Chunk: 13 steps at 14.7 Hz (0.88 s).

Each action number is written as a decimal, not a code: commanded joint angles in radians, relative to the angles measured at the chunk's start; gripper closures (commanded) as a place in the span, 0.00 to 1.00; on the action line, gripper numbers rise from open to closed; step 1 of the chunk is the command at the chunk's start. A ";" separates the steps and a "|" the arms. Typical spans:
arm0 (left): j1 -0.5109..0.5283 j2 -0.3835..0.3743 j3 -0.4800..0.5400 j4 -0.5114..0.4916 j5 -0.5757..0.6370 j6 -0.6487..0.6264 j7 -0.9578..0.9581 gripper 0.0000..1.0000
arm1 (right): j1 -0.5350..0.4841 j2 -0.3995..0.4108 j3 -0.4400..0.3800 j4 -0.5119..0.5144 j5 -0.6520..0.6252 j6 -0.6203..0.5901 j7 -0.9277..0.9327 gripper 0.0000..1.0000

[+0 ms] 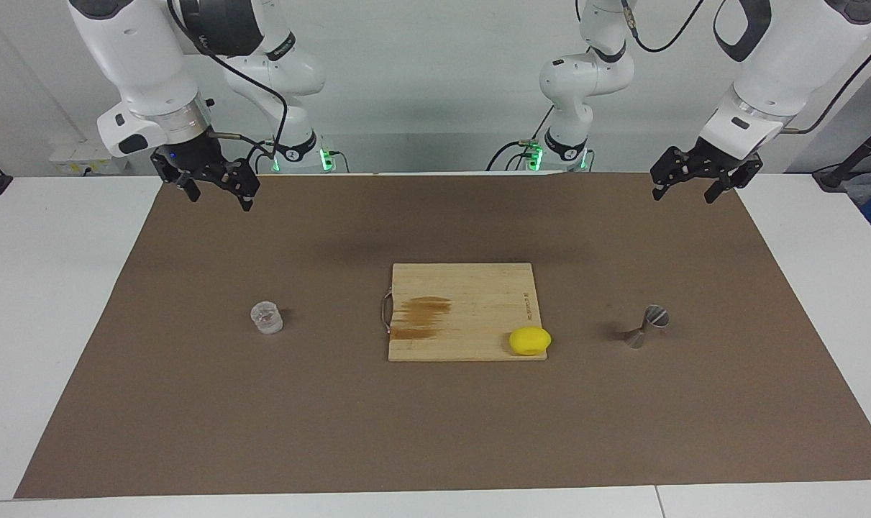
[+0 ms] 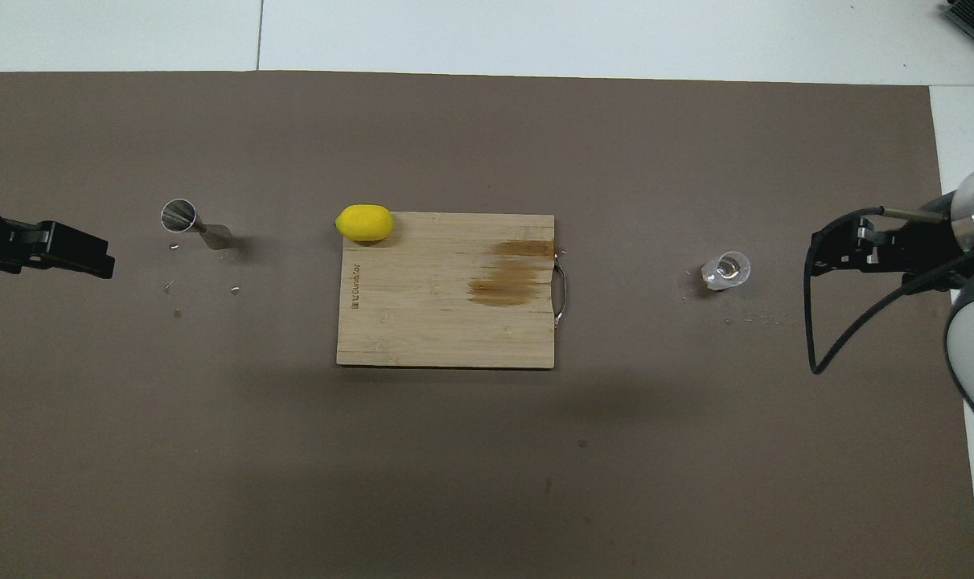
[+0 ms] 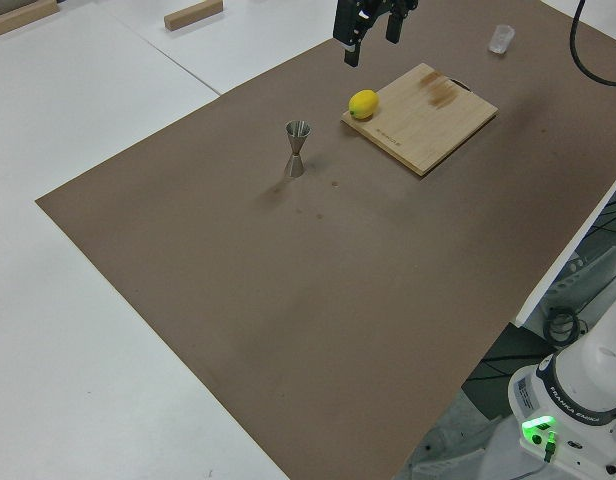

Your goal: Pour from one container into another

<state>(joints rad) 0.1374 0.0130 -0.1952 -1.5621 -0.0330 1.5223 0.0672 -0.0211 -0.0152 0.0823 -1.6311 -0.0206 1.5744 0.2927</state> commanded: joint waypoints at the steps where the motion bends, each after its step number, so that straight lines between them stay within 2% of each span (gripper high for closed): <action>1: -0.009 -0.021 0.006 -0.039 0.002 0.025 -0.004 0.00 | -0.016 -0.023 0.008 -0.026 0.005 0.004 -0.024 0.00; 4: -0.010 -0.050 0.006 -0.114 0.002 0.096 -0.009 0.00 | -0.016 -0.022 0.007 -0.026 0.005 0.004 -0.024 0.00; 6: -0.012 -0.035 0.008 -0.109 0.004 0.104 -0.012 0.00 | -0.016 -0.023 0.007 -0.026 0.005 0.004 -0.024 0.00; 9: -0.025 0.033 0.006 -0.083 0.028 0.145 -0.041 0.00 | -0.014 -0.023 0.008 -0.026 0.005 0.004 -0.026 0.00; 13: -0.018 0.149 0.006 -0.017 0.013 0.151 -0.185 0.00 | -0.014 -0.023 0.008 -0.026 0.005 0.004 -0.026 0.00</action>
<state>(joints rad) 0.1314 0.0897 -0.1964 -1.6326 -0.0246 1.6726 -0.0472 -0.0211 -0.0153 0.0823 -1.6311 -0.0206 1.5738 0.2927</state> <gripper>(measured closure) 0.000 0.000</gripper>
